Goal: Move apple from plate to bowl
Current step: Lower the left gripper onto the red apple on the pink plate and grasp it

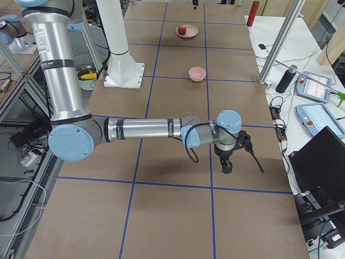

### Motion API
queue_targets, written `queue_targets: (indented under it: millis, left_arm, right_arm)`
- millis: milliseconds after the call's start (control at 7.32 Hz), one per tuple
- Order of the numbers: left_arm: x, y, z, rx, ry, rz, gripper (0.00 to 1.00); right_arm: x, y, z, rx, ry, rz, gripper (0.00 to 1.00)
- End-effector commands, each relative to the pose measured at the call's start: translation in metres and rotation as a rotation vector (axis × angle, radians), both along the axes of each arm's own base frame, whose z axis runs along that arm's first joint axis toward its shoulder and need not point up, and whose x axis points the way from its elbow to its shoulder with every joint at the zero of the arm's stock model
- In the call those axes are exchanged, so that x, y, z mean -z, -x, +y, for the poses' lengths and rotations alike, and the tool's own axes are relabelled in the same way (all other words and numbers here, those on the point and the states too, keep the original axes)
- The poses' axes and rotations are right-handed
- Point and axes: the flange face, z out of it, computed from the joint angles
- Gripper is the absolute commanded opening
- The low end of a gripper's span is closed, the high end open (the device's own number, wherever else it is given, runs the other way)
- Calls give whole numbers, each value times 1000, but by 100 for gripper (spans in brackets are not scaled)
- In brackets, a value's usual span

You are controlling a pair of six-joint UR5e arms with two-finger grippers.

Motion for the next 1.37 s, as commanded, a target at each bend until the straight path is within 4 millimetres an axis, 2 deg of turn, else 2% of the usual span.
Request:
queue_targets:
  millis: [0, 410, 683, 1093, 1230]
  left_arm:
    - [13, -55, 25, -3, 49, -42, 98]
    - [24, -113, 51, -16, 54, -5, 98]
    - [20, -137, 61, -42, 36, -41, 98]
    - [25, -158, 71, -75, 6, -60, 98]
    - [23, -173, 79, -95, -2, -77, 98]
  right_arm:
    - [-45, -30, 41, -6, 50, 24, 100]
    - [-52, -30, 48, -6, 54, 24, 100]
    - [-56, -30, 52, -7, 61, 24, 100]
    - [-57, -30, 53, -7, 63, 24, 100]
    - [-58, -29, 53, -5, 65, 24, 100]
